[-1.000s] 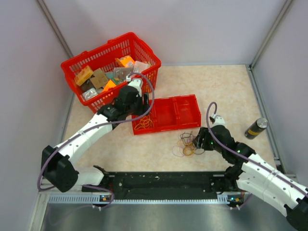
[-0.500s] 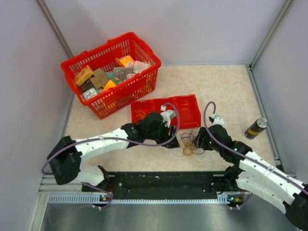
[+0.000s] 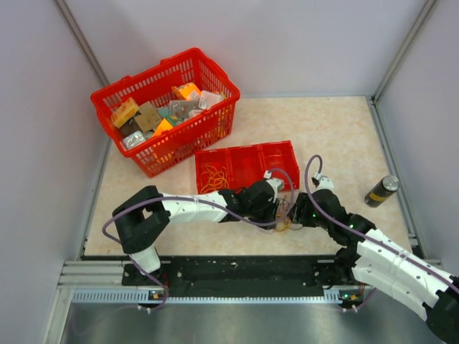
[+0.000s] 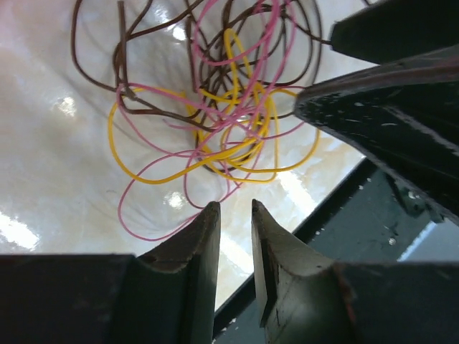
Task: Untangle the cables
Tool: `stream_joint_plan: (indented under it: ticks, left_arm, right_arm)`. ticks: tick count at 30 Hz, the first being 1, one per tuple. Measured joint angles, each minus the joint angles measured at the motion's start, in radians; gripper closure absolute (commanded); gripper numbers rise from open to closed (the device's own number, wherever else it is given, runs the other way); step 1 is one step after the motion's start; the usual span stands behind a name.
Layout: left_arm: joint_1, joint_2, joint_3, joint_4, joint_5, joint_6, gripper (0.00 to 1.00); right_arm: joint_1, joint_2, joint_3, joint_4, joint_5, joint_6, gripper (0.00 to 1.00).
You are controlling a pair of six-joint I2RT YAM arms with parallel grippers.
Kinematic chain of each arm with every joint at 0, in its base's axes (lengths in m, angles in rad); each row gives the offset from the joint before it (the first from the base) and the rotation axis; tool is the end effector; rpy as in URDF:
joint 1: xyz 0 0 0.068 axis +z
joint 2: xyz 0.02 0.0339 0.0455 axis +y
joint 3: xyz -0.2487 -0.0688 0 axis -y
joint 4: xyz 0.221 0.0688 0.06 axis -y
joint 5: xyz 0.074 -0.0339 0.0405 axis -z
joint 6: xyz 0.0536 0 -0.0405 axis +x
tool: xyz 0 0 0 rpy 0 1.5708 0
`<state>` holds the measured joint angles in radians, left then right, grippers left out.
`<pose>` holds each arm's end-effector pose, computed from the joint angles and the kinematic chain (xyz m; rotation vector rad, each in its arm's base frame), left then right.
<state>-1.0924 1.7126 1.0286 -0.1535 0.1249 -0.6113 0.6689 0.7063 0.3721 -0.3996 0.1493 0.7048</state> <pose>0.1550 -0.3133 0.1721 0.6842 2.5257 -0.8637 0.1254 0.0890 0.1740 0.1205 2.3509 0.5275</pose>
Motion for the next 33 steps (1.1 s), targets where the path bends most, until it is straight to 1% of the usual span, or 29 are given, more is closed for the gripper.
stream_joint_plan:
  ticks: [1,3,4,6,8,11,13,15,17,18,20,23,26,30,33]
  left_arm:
    - [-0.006,0.004,0.000,-0.004,-0.011,-0.001,0.69]
    - [-0.019,0.011,0.004,-0.024,-0.061,-0.005,0.58]
    - [-0.027,0.016,0.014,-0.048,-0.098,-0.009,0.51]
    - [-0.044,0.037,0.055,-0.098,-0.176,-0.015,0.48]
    - [-0.061,0.061,0.101,-0.134,-0.233,-0.022,0.48]
    - [-0.081,0.093,0.158,-0.169,-0.285,-0.038,0.56]
    - [-0.087,0.105,0.169,-0.177,-0.301,-0.049,0.59]
    - [-0.087,0.119,0.173,-0.190,-0.311,-0.058,0.69]
    - [-0.087,0.133,0.174,-0.201,-0.322,-0.066,0.85]
    - [-0.087,0.139,0.174,-0.208,-0.325,-0.069,0.91]
    - [-0.087,0.145,0.174,-0.220,-0.330,-0.071,0.99]
    - [-0.090,0.142,0.174,-0.227,-0.351,-0.068,1.00]
    - [-0.095,0.121,0.165,-0.229,-0.367,-0.068,1.00]
    - [-0.097,0.008,0.095,-0.204,-0.366,-0.066,1.00]
    - [-0.097,-0.061,0.066,-0.175,-0.346,-0.065,1.00]
  right_arm:
    - [0.000,-0.005,-0.005,0.000,-0.001,0.005,0.49]
    - [0.000,-0.006,-0.006,-0.002,-0.002,0.009,0.49]
    - [0.000,-0.006,-0.006,0.000,-0.002,0.012,0.49]
    - [0.000,-0.006,-0.006,0.002,-0.003,0.014,0.49]
    - [0.000,-0.006,-0.006,0.002,-0.005,0.017,0.49]
    - [0.000,-0.006,-0.006,0.003,-0.006,0.023,0.49]
    - [0.000,-0.006,-0.006,0.003,-0.008,0.026,0.49]
    - [0.000,-0.006,-0.006,0.003,-0.012,0.029,0.49]
    - [0.000,-0.010,-0.006,0.002,-0.013,0.032,0.49]
    - [0.000,-0.013,-0.006,0.003,-0.013,0.033,0.49]
    - [0.000,-0.015,-0.006,0.003,-0.013,0.033,0.48]
    - [0.000,-0.014,-0.007,0.003,-0.014,0.034,0.38]
    - [0.000,0.013,-0.008,0.010,-0.031,0.016,0.32]
    - [0.003,0.102,-0.008,0.022,-0.096,-0.020,0.28]
    - [0.003,0.103,-0.032,0.092,-0.164,-0.029,0.29]
